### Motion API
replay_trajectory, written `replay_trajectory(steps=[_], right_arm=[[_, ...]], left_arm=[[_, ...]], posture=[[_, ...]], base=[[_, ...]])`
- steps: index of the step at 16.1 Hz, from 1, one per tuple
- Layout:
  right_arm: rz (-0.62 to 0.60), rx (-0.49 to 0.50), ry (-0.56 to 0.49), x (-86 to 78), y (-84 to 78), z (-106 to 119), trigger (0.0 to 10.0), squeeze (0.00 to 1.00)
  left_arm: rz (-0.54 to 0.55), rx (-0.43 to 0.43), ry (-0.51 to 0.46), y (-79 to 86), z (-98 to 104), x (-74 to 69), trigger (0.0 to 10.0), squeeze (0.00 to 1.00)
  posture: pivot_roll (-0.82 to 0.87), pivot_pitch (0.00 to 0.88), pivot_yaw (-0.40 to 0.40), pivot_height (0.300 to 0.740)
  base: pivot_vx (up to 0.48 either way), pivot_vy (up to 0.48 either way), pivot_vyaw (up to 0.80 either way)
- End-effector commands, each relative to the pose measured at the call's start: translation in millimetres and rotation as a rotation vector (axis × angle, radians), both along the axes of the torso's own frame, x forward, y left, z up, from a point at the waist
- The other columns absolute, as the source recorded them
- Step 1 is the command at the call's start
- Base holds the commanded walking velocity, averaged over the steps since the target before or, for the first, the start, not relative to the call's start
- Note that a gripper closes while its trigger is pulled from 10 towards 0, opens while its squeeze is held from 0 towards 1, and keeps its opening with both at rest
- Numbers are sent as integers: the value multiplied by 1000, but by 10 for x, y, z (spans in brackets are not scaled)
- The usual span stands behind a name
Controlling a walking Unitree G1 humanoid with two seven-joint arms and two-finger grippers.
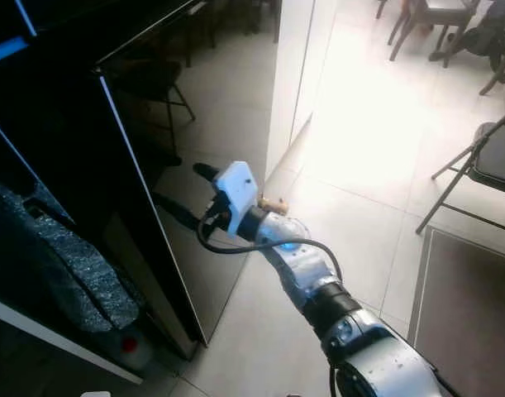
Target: Restocking fridge
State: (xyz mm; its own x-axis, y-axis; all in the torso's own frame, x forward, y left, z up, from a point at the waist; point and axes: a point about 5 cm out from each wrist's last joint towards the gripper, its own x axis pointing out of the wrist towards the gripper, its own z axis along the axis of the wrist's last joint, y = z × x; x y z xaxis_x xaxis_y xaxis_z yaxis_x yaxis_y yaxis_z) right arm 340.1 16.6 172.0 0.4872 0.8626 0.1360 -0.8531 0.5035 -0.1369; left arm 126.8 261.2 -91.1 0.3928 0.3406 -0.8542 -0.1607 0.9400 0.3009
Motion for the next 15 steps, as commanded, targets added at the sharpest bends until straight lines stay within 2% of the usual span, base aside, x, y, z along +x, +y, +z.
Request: replay_trajectory(steps=[1,11,15], right_arm=[[32,12,-8,-8,92,59,10000,0],[168,31,5,-130,566,214,10000,0],[186,31,22,-171,720,277,10000,0]], left_arm=[[20,-3,23,-24,-33,-76,10000,0],[4,-7,13,-52,-32,-47,10000,0],[5,-14,12,-75,-40,-52,10000,0]], posture=[[-160,82,-15,740],[-103,46,-17,740],[-75,46,-26,740]], base=[[0,0,0],[0,0,0],[0,0,0]])
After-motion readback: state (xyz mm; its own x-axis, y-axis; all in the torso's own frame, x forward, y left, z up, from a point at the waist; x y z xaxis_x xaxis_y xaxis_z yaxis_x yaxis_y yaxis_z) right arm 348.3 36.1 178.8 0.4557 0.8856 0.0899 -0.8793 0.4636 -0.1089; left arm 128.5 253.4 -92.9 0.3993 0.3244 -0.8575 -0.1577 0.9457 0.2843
